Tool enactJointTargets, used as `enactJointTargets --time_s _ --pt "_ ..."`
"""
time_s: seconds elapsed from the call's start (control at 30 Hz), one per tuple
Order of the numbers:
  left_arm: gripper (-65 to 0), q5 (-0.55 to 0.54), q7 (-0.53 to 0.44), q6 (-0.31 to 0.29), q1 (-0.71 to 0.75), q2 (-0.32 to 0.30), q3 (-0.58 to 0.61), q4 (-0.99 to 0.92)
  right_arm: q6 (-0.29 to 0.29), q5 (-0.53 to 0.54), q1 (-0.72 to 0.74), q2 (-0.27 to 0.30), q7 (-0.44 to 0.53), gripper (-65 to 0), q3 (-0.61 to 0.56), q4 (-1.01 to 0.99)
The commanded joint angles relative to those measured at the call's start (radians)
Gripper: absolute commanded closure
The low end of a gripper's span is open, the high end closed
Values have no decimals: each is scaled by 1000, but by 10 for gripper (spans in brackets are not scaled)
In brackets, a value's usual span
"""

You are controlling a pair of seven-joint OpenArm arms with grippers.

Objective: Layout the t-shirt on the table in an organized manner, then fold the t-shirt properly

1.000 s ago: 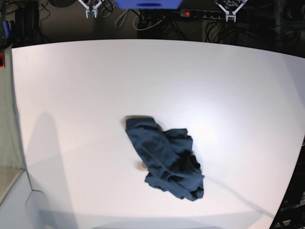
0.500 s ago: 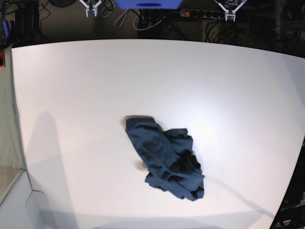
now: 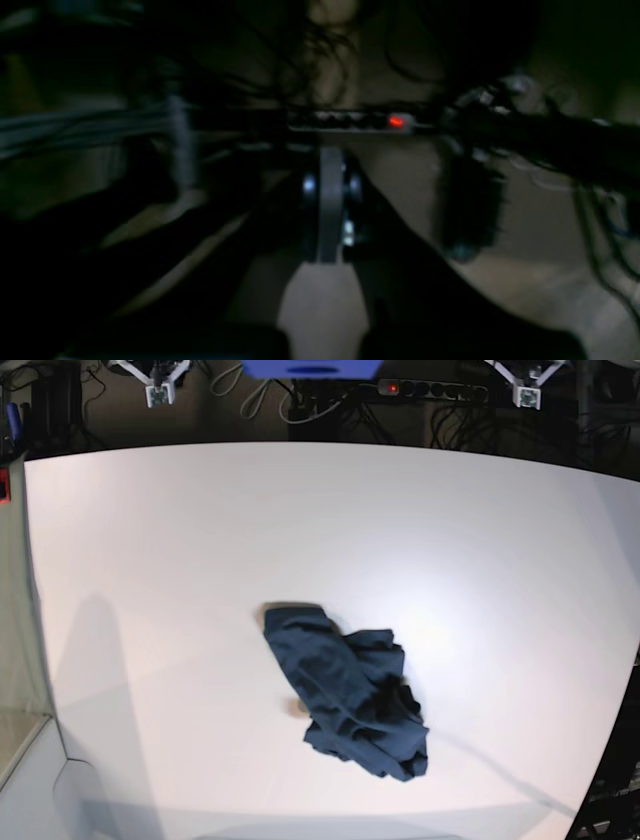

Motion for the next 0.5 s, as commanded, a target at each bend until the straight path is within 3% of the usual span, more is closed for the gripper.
enactJointTargets --time_s 0.0,0.23,0.47 --pt "0 -3 -3 -6 23 -3 -12 65 -2 3 -32 4 -4 0 4 57" --pt "0 -3 120 -6 140 -2 -82 387 -2 3 -158 29 -123 0 0 387" --pt "0 -54 124 -6 165 29 -173 517 -2 2 -155 35 -156 0 6 499"
